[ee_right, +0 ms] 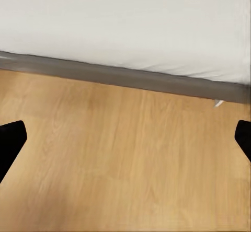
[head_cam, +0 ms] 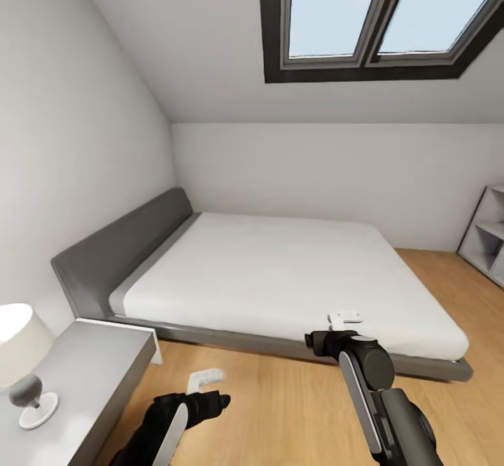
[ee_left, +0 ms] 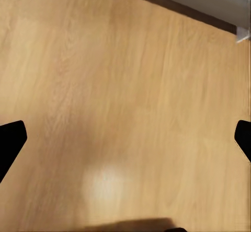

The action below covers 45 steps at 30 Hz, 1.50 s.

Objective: Attach the digital camera to the camera tripod in the bedroom.

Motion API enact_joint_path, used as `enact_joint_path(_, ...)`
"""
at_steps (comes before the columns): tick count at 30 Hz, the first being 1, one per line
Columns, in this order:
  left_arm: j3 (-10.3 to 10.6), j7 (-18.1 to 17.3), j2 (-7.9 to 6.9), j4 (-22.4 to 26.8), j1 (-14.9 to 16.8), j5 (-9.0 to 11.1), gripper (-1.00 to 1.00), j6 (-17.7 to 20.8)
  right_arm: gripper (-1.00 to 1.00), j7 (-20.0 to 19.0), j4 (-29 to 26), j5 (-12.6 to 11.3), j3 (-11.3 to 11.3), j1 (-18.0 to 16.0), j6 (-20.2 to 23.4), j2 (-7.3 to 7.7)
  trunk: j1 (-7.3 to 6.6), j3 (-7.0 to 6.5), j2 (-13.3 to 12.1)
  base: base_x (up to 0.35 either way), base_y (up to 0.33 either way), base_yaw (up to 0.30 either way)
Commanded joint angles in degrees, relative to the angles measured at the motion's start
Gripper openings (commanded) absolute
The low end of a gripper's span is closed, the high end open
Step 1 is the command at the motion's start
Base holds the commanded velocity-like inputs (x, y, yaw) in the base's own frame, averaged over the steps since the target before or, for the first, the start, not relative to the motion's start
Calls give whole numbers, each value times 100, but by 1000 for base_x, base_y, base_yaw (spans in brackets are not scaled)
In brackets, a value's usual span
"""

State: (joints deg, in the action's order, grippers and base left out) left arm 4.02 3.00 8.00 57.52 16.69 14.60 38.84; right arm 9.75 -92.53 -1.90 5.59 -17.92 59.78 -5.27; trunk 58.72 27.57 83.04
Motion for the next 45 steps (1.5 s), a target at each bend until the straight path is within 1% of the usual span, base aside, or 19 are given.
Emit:
enact_joint_path(1,1,32,0,6,1,44,100,28,100,36,-2,-21,2,-8,22,2,1,6,4,115,-275,-280)
enact_joint_path(5,-2,33,-3,-5,1,48,100,26,100,36,-2,-21,-7,-14,22,3,1,6,4,68,-171,-280)
enact_joint_path(12,-4,34,-7,-10,1,54,100,24,100,36,-2,-21,-18,-31,22,4,1,6,4,22,-54,-280)
enact_joint_path(45,-7,27,-9,-79,1,61,100,19,100,36,-2,-21,-31,-61,22,8,1,6,4,1,-3,-280)
